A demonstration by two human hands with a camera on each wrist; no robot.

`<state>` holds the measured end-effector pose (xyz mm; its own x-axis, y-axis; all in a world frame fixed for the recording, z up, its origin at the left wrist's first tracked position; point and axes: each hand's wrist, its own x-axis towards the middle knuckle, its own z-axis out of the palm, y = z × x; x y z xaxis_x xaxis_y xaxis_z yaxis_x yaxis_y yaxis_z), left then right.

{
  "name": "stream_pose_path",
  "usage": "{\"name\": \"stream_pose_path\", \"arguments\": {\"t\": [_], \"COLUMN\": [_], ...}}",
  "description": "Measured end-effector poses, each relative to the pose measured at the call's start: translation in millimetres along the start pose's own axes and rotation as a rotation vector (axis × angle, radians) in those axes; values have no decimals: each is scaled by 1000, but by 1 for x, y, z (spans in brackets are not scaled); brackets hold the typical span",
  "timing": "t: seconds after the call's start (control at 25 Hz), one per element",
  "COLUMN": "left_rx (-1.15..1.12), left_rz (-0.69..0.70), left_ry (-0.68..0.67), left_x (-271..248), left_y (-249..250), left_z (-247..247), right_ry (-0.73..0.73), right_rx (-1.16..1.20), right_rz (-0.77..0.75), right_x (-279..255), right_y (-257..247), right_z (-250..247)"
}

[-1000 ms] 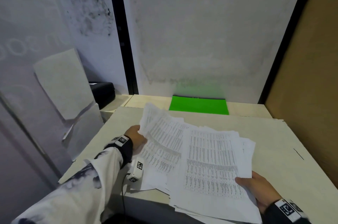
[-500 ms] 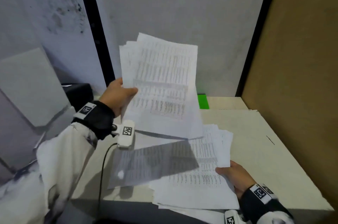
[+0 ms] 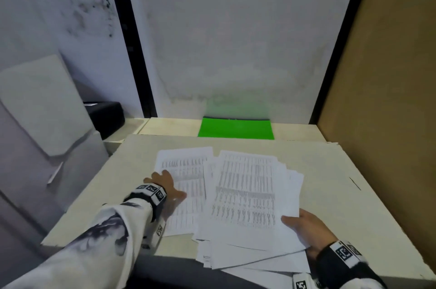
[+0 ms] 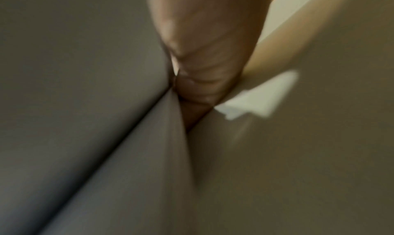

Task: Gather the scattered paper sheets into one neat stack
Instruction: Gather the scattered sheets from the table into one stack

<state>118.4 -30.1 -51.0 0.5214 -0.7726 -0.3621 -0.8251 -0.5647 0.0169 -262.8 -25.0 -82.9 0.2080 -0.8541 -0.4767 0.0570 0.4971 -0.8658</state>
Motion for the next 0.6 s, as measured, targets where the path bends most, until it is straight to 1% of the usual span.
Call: {"name": "stream_pose_path", "arguments": {"t": [0.04, 0.16, 0.2, 0.28, 0.36, 0.44, 0.52, 0.6], "left_rx": [-4, -97, -118, -107, -64, -49, -90, -111], "left_rz": [-73, -92, -100, -139, -124, -107, -101, -83], "left_ry": [-19, -64, -61, -13, 25, 16, 10, 32], "left_x": [2, 7, 6, 5, 2, 5, 11, 13], "left_y": [-6, -8, -9, -13, -15, -22, -30, -37], "left_z": [0, 2, 3, 7, 10, 11, 7, 6], "right_ry": [6, -6, -13, -21, -24, -26, -22, -31], "right_rx": [-19, -19, -16, 1, 21, 16, 32, 65], "right_rz": [-10, -23, -19, -32, -50, -51, -48, -54], "right_x": [4, 15, 15, 16, 15, 16, 17, 15], "right_y": [0, 6, 8, 10, 9, 9, 9, 8], "right_z": [-1, -5, -4, -4, -4, -4, -2, -2]}}
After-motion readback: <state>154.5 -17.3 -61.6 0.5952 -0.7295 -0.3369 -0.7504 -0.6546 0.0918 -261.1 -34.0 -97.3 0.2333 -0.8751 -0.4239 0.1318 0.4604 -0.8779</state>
